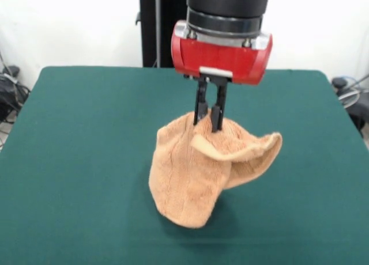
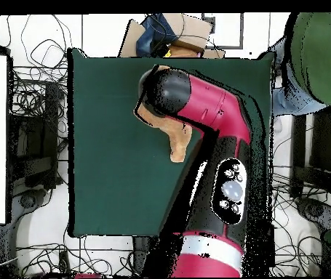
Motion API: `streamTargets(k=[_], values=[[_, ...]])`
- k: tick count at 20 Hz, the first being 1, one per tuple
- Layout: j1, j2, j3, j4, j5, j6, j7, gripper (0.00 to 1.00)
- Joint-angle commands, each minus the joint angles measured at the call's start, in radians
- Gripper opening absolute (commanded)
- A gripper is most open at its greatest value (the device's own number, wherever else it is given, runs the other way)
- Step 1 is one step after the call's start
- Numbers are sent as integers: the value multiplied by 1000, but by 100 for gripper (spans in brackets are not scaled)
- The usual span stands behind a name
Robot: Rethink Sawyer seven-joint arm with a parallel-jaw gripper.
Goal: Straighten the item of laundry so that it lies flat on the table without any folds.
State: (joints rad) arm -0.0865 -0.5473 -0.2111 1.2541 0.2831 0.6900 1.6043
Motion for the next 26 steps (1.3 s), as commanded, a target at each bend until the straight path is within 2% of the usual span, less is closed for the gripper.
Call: streamTargets(k=[1,13,14,26], values=[[5,76,-14,-130,40,80,332,0],[-18,5,19,56,41,-34,258,0],[-19,1,21,65,40,-36,254,100],[2,-21,4,121,24,-86,280,100]])
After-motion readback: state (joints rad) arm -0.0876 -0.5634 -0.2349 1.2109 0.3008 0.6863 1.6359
